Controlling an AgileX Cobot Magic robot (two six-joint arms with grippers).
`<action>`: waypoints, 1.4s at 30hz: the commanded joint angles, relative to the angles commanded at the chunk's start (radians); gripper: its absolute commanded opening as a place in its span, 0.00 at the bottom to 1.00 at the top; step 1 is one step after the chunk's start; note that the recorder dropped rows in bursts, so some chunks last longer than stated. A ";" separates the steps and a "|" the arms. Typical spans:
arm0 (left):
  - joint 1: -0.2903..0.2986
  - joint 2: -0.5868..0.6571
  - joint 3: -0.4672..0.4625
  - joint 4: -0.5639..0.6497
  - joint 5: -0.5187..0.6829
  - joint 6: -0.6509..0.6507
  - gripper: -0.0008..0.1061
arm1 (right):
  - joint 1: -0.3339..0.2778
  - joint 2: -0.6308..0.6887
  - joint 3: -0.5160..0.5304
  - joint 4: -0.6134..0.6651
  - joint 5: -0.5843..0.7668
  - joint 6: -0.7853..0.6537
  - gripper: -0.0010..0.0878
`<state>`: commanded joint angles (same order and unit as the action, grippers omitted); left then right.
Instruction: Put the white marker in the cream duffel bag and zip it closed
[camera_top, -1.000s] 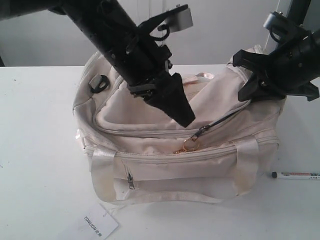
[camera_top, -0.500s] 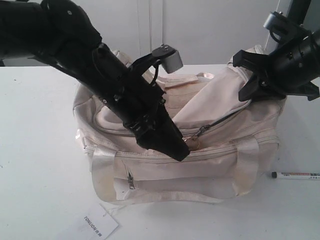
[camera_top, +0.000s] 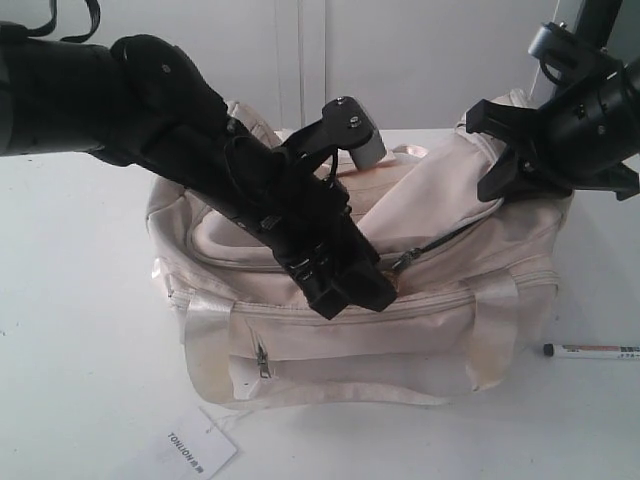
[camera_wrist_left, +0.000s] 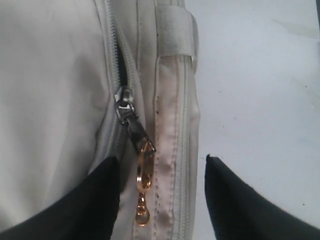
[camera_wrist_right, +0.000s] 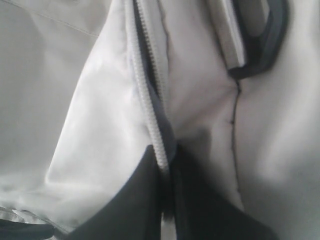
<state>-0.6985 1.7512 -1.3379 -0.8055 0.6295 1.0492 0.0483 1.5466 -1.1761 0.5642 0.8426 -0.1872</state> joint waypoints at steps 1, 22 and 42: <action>0.000 0.002 0.000 0.000 0.000 0.000 0.54 | 0.000 0.000 0.000 0.000 0.000 0.000 0.01; 0.000 0.007 0.000 0.007 -0.008 0.000 0.01 | 0.000 0.000 0.000 0.000 0.000 0.000 0.01; 0.000 -0.064 0.000 0.239 0.104 -0.161 0.01 | 0.000 0.000 0.000 0.000 0.000 0.000 0.01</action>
<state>-0.6985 1.6868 -1.3379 -0.5670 0.7335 0.8879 0.0483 1.5466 -1.1761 0.5642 0.8426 -0.1872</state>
